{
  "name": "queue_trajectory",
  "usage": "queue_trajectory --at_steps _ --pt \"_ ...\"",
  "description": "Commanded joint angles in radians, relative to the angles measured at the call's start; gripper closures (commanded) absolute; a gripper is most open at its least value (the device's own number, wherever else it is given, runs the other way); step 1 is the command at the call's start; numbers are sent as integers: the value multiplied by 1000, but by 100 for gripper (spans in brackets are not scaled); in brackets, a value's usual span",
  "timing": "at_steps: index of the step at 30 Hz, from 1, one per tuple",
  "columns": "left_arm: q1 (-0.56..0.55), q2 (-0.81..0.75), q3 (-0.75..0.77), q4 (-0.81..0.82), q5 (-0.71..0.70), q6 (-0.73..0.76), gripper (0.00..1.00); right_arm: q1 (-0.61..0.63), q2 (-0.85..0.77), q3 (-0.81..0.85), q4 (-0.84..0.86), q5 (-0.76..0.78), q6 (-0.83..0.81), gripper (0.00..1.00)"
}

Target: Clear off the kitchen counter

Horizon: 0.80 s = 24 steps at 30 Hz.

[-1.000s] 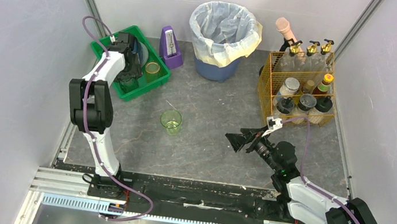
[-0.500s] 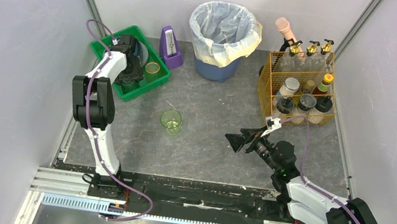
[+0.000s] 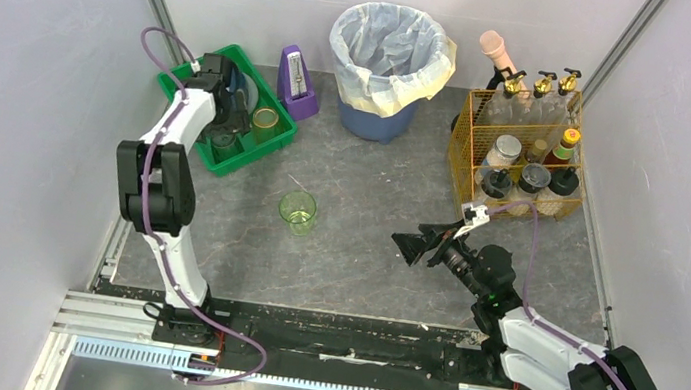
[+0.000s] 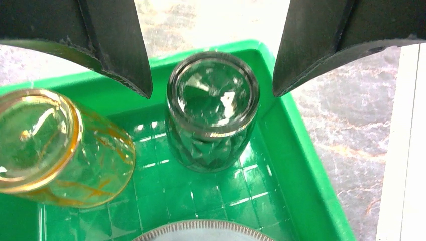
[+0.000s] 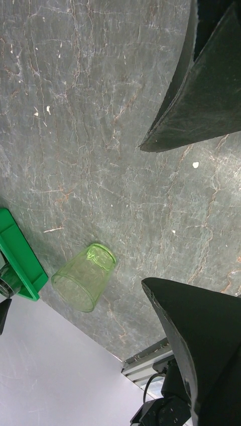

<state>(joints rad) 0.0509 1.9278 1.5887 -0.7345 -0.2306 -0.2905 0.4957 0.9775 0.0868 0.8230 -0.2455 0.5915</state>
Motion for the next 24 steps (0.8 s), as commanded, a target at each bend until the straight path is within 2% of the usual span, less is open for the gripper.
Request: queue_trajectory --at_steps 1,6,10,14,24 --pt "3 -139 -33 -6 18 -9 6 5 -17 45 10 5 -27 2" --pt "-38 -292 -79 18 21 -13 6 7 -21 63 -33 11 -48 2" --pt "-146 -410 -96 13 14 -4 4 23 -7 104 -104 24 -82 2" --pt "-221 -559 -182 12 31 -16 4 73 35 177 -207 56 -134 2" --pt "-247 -1050 -647 115 124 -75 4 243 240 477 -474 151 -232 7"
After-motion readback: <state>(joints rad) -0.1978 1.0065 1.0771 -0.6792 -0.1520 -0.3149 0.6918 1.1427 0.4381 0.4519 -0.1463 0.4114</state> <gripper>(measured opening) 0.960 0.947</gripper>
